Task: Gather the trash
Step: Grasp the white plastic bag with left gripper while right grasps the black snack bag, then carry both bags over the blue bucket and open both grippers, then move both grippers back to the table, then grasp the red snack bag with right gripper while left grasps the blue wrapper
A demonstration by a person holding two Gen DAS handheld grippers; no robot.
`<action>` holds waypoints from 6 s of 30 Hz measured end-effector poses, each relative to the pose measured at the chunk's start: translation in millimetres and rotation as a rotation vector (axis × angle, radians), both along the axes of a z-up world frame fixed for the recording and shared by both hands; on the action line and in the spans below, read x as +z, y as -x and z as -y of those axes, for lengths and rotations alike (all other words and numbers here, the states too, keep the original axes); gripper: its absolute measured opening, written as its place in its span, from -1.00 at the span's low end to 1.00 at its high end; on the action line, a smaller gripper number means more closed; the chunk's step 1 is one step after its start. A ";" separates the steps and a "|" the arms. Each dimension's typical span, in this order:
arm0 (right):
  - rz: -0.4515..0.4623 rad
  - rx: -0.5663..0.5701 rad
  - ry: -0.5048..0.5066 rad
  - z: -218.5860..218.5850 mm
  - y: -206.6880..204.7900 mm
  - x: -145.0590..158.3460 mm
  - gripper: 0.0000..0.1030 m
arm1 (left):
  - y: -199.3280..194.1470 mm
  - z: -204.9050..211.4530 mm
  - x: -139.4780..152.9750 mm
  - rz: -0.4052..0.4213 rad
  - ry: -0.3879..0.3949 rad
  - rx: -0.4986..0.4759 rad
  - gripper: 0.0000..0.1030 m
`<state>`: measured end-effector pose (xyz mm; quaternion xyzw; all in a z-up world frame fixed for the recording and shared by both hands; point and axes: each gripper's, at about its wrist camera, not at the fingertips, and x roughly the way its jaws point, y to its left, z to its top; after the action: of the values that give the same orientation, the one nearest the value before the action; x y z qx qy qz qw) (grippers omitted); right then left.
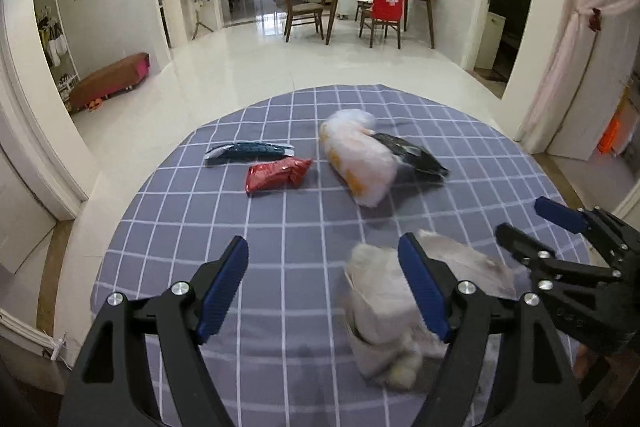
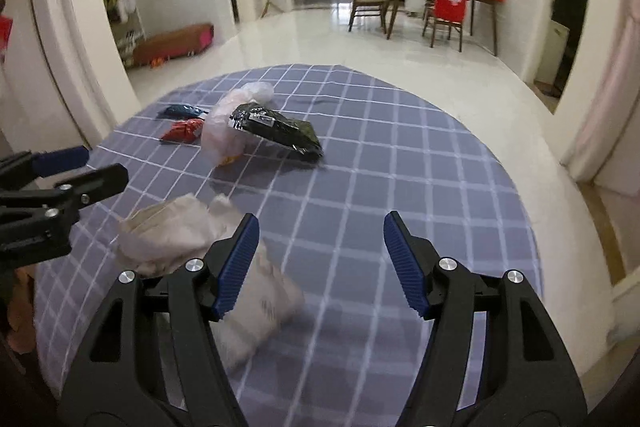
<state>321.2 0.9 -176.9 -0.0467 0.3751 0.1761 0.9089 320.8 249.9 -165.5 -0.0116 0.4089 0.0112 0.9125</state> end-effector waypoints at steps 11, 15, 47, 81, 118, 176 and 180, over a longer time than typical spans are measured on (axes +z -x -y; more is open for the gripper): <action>0.000 0.121 0.110 -50.6 -74.9 -24.1 0.25 | -61.3 13.7 -13.2 -0.020 0.040 -0.052 0.47; 0.012 0.144 0.124 -60.4 -86.5 -27.9 0.23 | -80.7 21.1 -18.2 -0.033 0.036 -0.069 0.47; 0.083 0.006 -0.220 110.5 60.7 61.1 -0.75 | 32.9 145.7 56.6 0.103 0.033 -0.220 -0.53; -0.047 -0.485 -0.384 398.3 226.5 -77.2 -0.74 | 114.2 436.0 -83.0 -0.132 -0.066 -0.606 -0.53; 0.046 -0.678 -0.299 413.9 243.5 -86.5 0.10 | 96.3 473.9 -135.9 -0.238 -0.099 -0.659 -0.51; -0.096 0.213 -0.017 -153.4 -52.1 -6.7 0.32 | -23.3 -107.3 -5.0 -0.023 -0.042 0.126 0.38; -0.118 0.258 0.045 -180.8 -75.3 -24.8 0.33 | -42.0 -116.0 -12.2 -0.047 -0.047 0.123 0.39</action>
<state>396.5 181.7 -201.7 -0.1043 0.4225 0.2856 0.8538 362.8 365.9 -177.7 -0.0151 0.4282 0.0772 0.9003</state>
